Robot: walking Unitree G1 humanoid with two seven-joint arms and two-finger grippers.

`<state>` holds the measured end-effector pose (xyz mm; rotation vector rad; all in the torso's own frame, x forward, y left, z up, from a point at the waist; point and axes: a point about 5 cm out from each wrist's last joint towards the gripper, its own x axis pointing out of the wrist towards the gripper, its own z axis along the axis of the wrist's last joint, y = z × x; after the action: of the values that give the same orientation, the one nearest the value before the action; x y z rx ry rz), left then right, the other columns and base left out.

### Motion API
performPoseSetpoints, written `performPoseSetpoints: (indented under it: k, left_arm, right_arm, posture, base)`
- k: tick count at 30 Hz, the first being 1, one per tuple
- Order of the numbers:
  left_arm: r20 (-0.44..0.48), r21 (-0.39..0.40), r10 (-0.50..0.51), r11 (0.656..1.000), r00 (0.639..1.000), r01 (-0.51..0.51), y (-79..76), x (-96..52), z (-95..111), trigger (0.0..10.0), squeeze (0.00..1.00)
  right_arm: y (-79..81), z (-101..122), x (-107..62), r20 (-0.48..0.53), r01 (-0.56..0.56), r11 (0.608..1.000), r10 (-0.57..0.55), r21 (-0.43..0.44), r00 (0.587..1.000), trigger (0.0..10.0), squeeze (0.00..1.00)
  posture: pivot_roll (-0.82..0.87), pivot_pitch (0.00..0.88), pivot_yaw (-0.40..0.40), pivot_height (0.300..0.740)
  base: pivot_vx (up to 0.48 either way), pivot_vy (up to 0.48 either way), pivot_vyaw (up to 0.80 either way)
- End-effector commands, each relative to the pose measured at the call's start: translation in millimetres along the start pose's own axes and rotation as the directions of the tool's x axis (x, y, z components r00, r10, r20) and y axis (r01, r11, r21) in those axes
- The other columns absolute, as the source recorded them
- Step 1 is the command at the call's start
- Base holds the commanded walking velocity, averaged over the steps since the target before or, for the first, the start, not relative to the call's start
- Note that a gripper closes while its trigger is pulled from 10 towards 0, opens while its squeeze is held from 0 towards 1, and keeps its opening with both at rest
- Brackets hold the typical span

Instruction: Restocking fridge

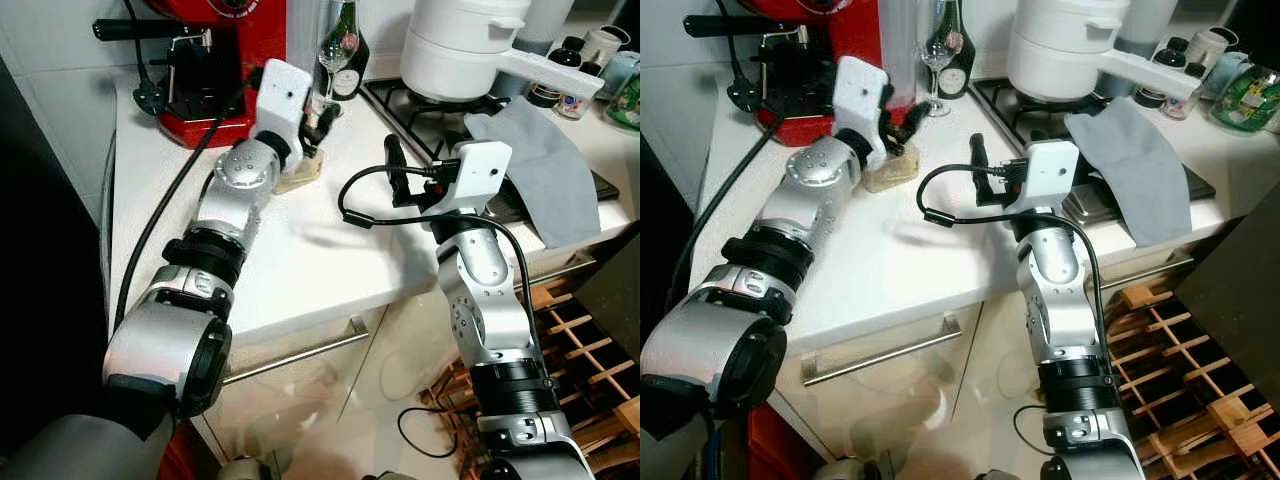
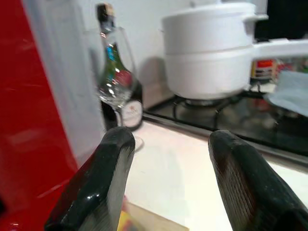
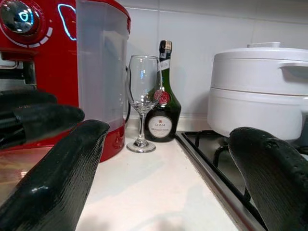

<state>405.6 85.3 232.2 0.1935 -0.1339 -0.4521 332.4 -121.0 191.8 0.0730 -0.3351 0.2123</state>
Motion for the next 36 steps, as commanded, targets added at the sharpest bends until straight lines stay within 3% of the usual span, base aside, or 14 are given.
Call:
performPoseSetpoints:
  k: [1, 16, 21, 32, 36]
  left_arm:
    - [-0.010, 0.009, -0.031, 0.999, 0.999, 0.031, -4.9, -2.9, -4, 10.0, 0.00]
    - [-0.062, -0.033, -0.070, 0.997, 0.996, 0.068, -11.2, -22.1, -21, 10.0, 0.00]
    - [-0.106, -0.083, -0.092, 0.993, 0.990, 0.084, -15.3, -23.0, -25, 10.0, 0.00]
    - [-0.172, -0.127, -0.062, 0.991, 0.983, 0.041, -8.1, -22.6, -32, 10.0, 0.00]
    - [-0.190, -0.148, -0.106, 0.986, 0.976, 0.078, -14.8, -28.5, -35, 10.0, 0.00]
  right_arm:
    - [-4.2, 3, -2.6, 0.000, 0.012, 1.000, -0.012, -0.004, 1.000, 10.0, 0.00]
    - [-1.2, -3, -4.7, -0.029, -0.001, 1.000, 0.001, 0.003, 1.000, 10.0, 0.00]
    - [0.4, -5, -3.7, -0.038, -0.009, 1.000, 0.010, 0.007, 0.999, 10.0, 0.00]
    - [-1.5, -5, -3.2, -0.045, -0.012, 1.000, 0.012, 0.008, 0.999, 10.0, 0.00]
    - [-2.9, -4, -4.0, -0.048, -0.012, 1.000, 0.012, 0.004, 0.999, 10.0, 0.00]
  posture:
    - [-0.04, 0.000, -0.022, 0.740]
    - [-0.02, 0.000, -0.031, 0.740]
    - [-0.02, 0.000, -0.036, 0.740]
    - [-0.03, 0.000, -0.038, 0.740]
    - [-0.03, 0.000, -0.037, 0.740]
  base:
    - [0.000, 0.000, 0.00]
    - [0.000, 0.000, 0.00]
    - [0.000, 0.000, 0.00]
    - [0.000, 0.000, 0.00]
    - [0.000, 0.000, 0.00]
